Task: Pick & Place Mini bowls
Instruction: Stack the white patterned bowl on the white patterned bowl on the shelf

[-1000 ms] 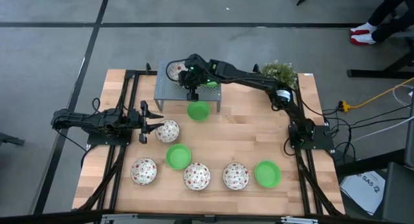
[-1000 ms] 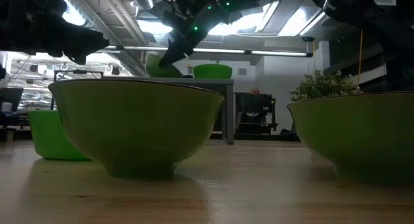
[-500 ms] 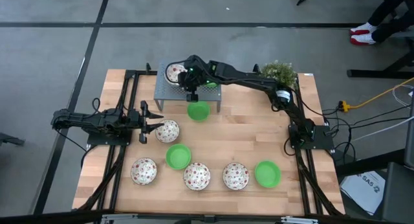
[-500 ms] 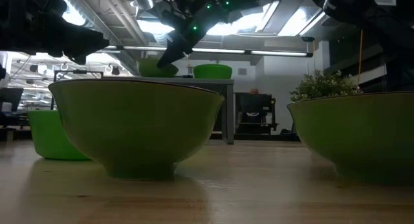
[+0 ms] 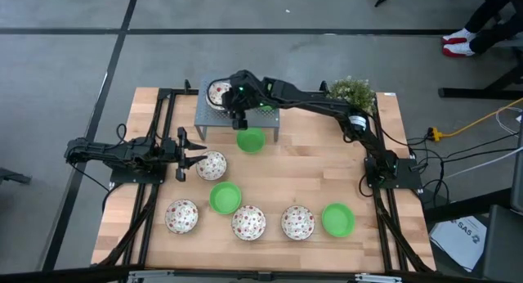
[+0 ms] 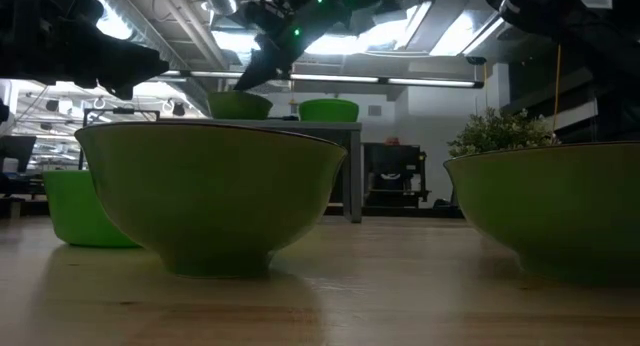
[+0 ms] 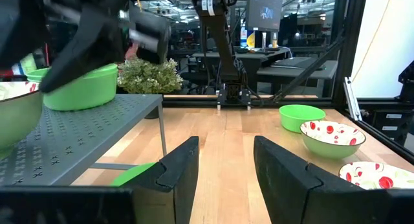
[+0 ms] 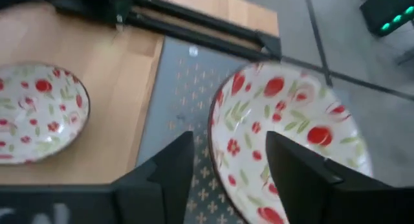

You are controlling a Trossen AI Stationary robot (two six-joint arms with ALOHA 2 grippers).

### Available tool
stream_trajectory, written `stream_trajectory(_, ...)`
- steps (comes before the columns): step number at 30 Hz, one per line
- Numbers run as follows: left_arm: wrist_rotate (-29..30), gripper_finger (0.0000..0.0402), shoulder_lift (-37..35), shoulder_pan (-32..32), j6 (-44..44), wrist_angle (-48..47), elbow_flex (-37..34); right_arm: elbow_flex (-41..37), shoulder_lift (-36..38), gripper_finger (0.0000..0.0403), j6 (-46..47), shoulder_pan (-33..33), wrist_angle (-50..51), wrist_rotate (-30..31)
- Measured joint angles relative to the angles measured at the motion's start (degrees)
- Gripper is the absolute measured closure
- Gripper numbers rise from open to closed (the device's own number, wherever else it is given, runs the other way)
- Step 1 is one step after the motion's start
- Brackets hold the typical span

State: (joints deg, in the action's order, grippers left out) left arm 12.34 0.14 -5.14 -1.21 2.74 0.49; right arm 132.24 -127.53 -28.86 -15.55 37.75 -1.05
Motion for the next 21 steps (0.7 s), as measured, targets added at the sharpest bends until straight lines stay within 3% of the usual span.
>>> stream_trajectory(7, 0.0, 0.0258, 0.0, 0.01, 0.0, 0.0, -0.01, 2.78, 2.23, 0.0176, 2.13, 2.16, 1.27, 0.03)
stream_trajectory(21, 0.03, 0.0258, 0.0, 0.01, 0.0, 0.0, -0.01, 2.74, 5.13, 0.0174, 14.79, 8.24, 13.86, -0.05)
